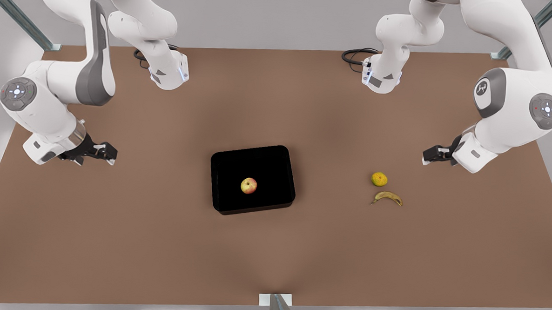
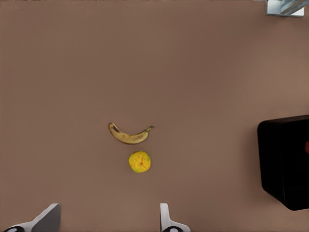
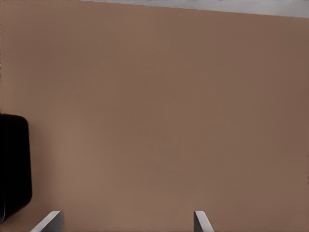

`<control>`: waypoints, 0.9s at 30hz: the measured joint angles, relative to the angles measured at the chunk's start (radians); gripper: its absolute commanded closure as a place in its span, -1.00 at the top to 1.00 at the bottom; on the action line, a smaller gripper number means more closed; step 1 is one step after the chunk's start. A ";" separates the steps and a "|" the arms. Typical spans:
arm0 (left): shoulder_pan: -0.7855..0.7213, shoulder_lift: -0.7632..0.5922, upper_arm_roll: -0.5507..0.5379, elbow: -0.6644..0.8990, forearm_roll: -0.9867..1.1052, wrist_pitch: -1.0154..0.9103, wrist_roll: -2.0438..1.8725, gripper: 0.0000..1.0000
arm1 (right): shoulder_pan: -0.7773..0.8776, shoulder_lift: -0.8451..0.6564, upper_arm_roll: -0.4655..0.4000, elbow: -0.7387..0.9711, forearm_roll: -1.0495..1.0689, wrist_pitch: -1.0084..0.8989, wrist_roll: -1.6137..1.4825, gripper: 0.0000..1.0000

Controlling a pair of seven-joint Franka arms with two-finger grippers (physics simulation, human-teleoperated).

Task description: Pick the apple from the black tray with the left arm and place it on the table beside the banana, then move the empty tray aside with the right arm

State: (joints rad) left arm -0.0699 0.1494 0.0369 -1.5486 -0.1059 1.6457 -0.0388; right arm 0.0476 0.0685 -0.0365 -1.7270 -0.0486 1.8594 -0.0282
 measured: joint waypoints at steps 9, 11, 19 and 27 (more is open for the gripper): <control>-0.379 0.316 -0.127 0.320 0.056 0.033 -0.119 1.00 | -0.008 0.005 0.000 0.001 -0.003 0.018 -0.007 1.00; -0.469 0.491 -0.177 0.491 0.094 0.067 -0.212 1.00 | -0.010 0.006 0.000 0.001 -0.003 0.020 -0.008 1.00; -0.650 0.802 -0.200 0.652 0.270 0.282 -0.570 1.00 | -0.005 0.008 0.001 0.001 -0.003 0.023 -0.012 1.00; -0.702 0.929 -0.176 0.695 0.395 0.530 -0.819 1.00 | -0.005 0.011 0.009 0.001 -0.004 0.024 -0.014 1.00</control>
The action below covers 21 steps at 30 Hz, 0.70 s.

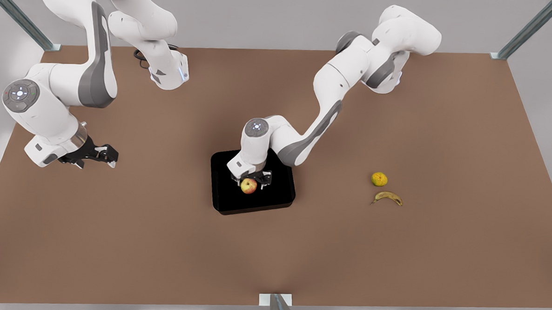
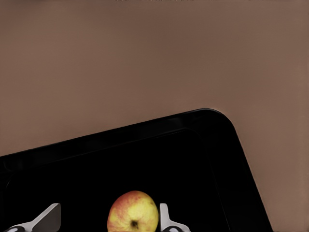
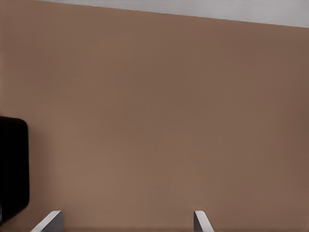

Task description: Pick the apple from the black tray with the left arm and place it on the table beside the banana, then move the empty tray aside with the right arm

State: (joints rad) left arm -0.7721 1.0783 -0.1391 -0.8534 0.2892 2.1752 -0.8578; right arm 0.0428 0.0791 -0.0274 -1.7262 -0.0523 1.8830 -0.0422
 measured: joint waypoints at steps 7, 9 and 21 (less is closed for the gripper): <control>-0.030 0.036 0.052 0.002 0.041 0.075 -0.132 1.00 | -0.001 0.000 0.000 0.000 -0.001 0.001 -0.001 1.00; -0.036 0.037 0.041 0.002 0.042 0.064 -0.156 1.00 | -0.002 0.000 0.000 0.000 -0.001 0.001 -0.001 1.00; -0.063 0.071 0.036 -0.007 0.051 0.050 -0.256 1.00 | 0.000 0.000 0.000 0.000 -0.001 0.001 -0.003 1.00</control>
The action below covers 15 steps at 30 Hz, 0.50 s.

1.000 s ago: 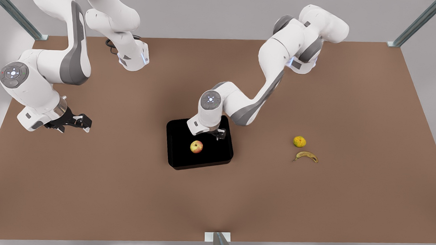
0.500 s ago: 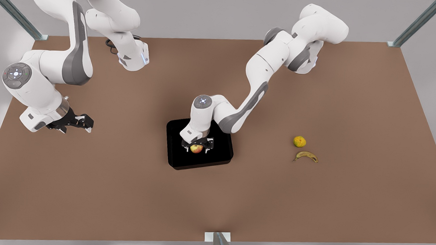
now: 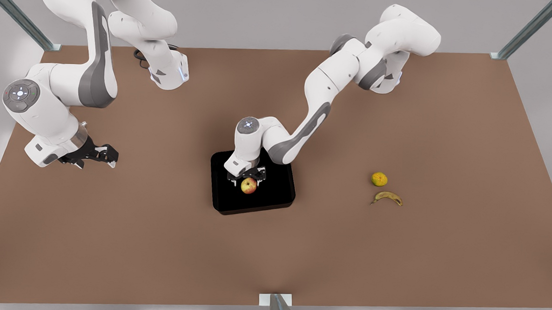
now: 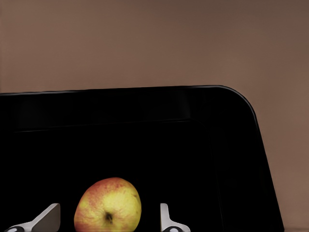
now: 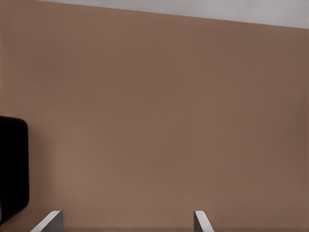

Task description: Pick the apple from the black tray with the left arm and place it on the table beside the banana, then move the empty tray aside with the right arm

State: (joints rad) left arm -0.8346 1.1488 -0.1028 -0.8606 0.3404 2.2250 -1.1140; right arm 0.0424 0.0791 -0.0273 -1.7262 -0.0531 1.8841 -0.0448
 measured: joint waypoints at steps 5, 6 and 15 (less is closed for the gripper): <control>-0.001 0.029 0.002 0.001 0.018 0.001 -0.025 1.00 | 0.000 0.006 0.000 0.000 0.000 0.000 0.000 1.00; -0.002 0.033 0.002 0.001 0.020 0.002 -0.030 1.00 | 0.000 0.006 0.000 0.000 -0.001 0.000 0.000 1.00; -0.007 0.069 0.003 0.001 0.026 0.023 -0.061 1.00 | 0.000 0.006 0.000 0.000 -0.001 0.000 -0.001 1.00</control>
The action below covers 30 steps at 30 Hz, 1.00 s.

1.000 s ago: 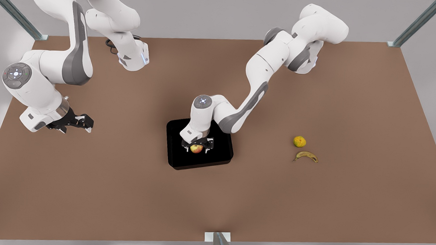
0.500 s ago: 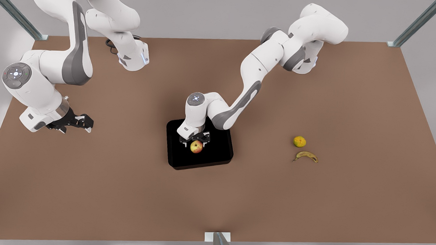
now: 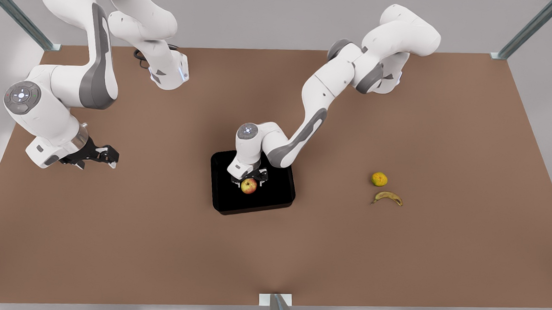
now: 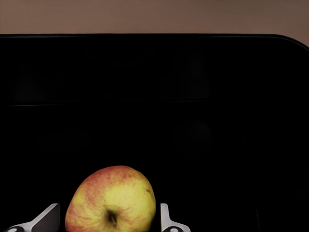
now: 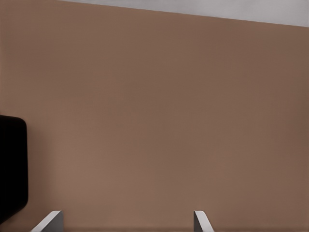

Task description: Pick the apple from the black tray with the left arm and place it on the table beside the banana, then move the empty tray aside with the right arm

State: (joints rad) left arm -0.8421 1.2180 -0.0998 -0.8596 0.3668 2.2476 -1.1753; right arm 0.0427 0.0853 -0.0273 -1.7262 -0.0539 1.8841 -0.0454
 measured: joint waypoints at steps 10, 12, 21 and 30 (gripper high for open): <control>-0.011 -0.020 0.007 0.000 0.006 -0.023 -0.025 0.44 | 0.000 0.000 0.000 0.000 0.000 0.000 0.000 1.00; 0.002 -0.071 0.004 0.001 -0.011 -0.062 -0.025 0.44 | 0.000 0.000 0.000 0.000 0.000 0.000 0.000 1.00; 0.483 -0.225 -0.139 -0.019 -0.135 -0.329 0.142 0.44 | 0.172 0.109 0.178 0.148 -0.021 0.004 0.085 1.00; 0.700 -0.387 -0.137 -0.515 -0.155 -0.204 0.407 0.50 | 0.296 0.217 0.181 0.171 -0.021 0.017 0.225 1.00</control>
State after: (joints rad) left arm -0.1418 0.8309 -0.2364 -1.3751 0.2114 2.0432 -0.7681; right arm 0.3382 0.3026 0.1540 -1.5549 -0.0747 1.9008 0.1791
